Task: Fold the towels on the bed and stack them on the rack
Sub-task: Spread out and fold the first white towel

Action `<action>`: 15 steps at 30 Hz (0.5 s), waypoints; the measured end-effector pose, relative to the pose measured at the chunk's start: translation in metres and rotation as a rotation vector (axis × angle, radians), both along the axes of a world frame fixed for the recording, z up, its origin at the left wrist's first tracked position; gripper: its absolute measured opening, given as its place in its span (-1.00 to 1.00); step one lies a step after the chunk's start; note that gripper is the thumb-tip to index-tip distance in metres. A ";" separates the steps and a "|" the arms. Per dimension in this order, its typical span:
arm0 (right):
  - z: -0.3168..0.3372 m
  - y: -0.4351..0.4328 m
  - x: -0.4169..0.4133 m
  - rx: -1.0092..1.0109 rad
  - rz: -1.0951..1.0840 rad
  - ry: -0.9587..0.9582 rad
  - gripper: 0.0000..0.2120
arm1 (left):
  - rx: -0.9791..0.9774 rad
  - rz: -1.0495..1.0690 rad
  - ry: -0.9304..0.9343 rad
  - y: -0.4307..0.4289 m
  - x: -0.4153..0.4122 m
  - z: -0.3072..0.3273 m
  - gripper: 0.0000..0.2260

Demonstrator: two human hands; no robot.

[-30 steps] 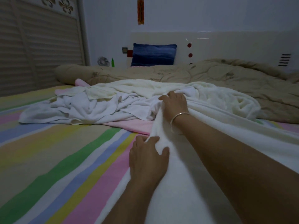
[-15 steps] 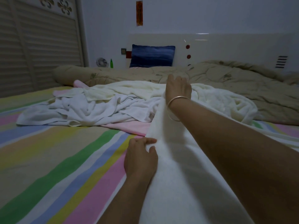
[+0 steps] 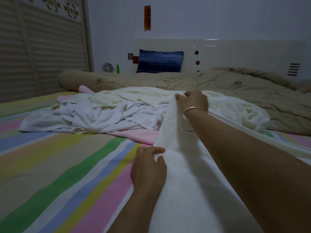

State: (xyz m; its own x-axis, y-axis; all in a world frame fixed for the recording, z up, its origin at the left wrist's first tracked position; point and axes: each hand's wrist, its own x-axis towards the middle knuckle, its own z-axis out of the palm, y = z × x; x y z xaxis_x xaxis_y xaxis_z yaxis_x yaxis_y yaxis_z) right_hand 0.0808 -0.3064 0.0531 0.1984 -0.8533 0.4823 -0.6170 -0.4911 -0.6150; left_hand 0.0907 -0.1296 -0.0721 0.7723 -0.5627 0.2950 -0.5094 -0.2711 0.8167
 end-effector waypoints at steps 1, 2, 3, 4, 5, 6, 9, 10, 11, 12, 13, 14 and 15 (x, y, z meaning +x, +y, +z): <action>0.000 0.000 -0.001 0.029 -0.026 0.009 -0.54 | 0.005 0.001 -0.002 0.000 0.000 0.000 -0.82; 0.002 -0.001 -0.003 0.045 -0.057 0.040 -0.48 | 0.008 0.002 -0.007 0.000 0.000 0.000 -0.82; 0.003 -0.001 -0.004 0.050 -0.085 0.076 -0.46 | 0.010 0.003 -0.010 0.000 0.000 0.000 -0.82; 0.005 0.001 -0.005 0.050 -0.107 0.103 -0.46 | 0.011 0.005 -0.010 0.000 0.000 0.000 -0.82; 0.007 0.003 -0.006 0.051 -0.118 0.116 -0.47 | 0.011 0.006 -0.010 -0.001 0.000 0.000 -0.82; 0.008 0.004 -0.005 0.059 -0.118 0.112 -0.49 | 0.010 0.007 -0.010 -0.001 0.000 0.000 -0.82; 0.008 0.004 -0.002 0.127 -0.101 0.046 -0.50 | 0.000 0.008 -0.005 -0.001 -0.001 0.000 -0.82; 0.008 0.005 -0.001 0.141 -0.099 0.038 -0.50 | -0.004 0.007 -0.003 -0.001 -0.001 0.000 -0.82; 0.007 0.006 0.001 0.145 -0.096 0.041 -0.51 | -0.008 0.006 -0.004 -0.001 -0.001 0.001 -0.81; 0.007 0.006 0.003 0.133 -0.091 0.053 -0.54 | -0.013 0.006 -0.006 -0.001 -0.001 0.001 -0.80; 0.006 0.007 0.004 0.107 -0.089 0.069 -0.60 | -0.015 0.006 -0.008 -0.001 -0.001 0.001 -0.80; 0.004 0.007 0.006 0.066 -0.091 0.090 -0.66 | -0.014 0.008 -0.012 -0.001 -0.001 0.001 -0.80; 0.003 0.006 0.007 0.023 -0.092 0.113 -0.71 | -0.012 0.009 -0.016 -0.001 -0.001 0.000 -0.80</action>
